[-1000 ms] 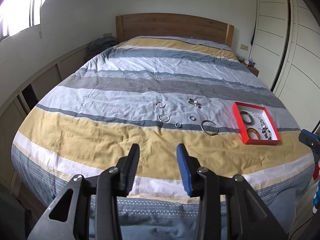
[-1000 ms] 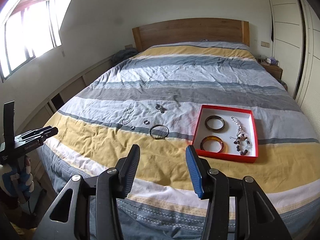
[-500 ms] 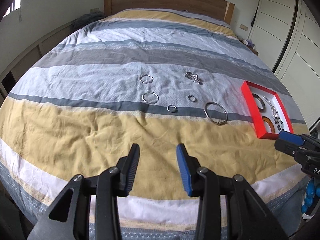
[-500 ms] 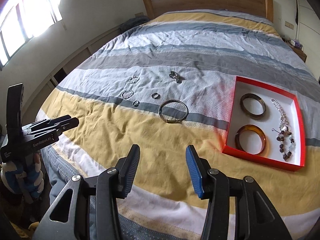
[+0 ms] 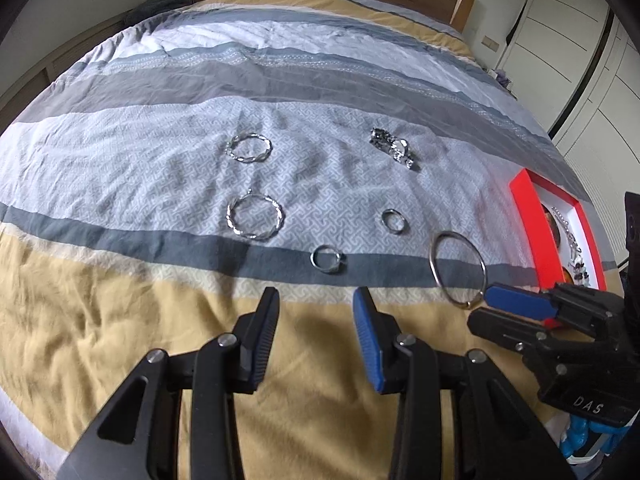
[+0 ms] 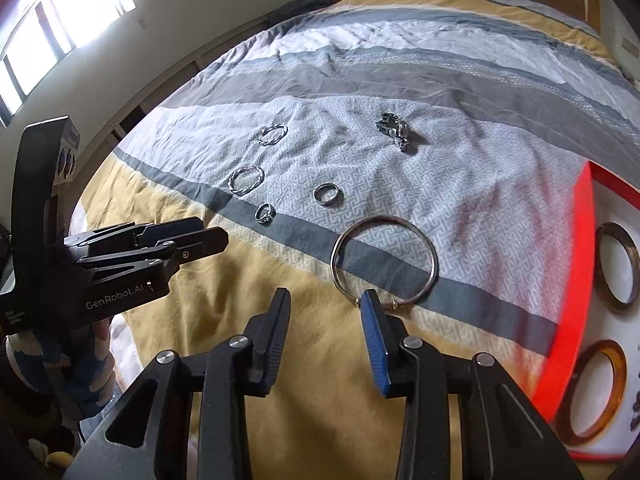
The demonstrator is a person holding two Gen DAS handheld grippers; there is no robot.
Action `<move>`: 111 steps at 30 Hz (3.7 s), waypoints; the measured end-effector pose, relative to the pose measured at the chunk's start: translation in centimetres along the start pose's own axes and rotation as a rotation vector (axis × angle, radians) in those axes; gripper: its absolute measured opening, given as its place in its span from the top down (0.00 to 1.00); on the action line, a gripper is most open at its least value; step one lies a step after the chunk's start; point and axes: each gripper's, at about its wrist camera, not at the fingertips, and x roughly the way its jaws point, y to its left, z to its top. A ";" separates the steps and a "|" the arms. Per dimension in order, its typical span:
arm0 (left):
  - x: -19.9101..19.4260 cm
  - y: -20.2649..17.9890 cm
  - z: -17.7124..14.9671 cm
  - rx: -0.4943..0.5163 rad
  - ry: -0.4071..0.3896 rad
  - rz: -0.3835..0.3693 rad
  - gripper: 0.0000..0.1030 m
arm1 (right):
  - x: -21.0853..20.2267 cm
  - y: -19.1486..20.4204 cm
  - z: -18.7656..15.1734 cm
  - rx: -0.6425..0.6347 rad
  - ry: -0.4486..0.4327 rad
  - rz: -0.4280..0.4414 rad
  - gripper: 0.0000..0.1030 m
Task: Organize jewelry
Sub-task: 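Grasp a small silver ring with the left tool while the right tool grasps the large silver bangle, then carry the ring and silver bangle into the red box and release both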
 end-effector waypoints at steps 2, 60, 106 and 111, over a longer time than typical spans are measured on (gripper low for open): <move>1.0 0.1 0.5 -0.011 0.011 -0.002 0.65 | 1.2 -0.1 0.6 -0.014 0.012 0.009 0.70; -6.1 -22.9 0.1 0.308 -0.043 -0.208 0.82 | -21.1 -12.0 -9.0 0.301 -0.356 0.087 0.97; 6.9 -30.7 1.6 0.417 0.079 -0.181 0.67 | -15.1 -21.5 -11.5 0.235 -0.152 -0.238 0.70; 4.5 -30.6 1.5 0.422 0.068 -0.203 0.67 | -17.8 -20.6 -12.3 0.259 -0.187 -0.259 0.70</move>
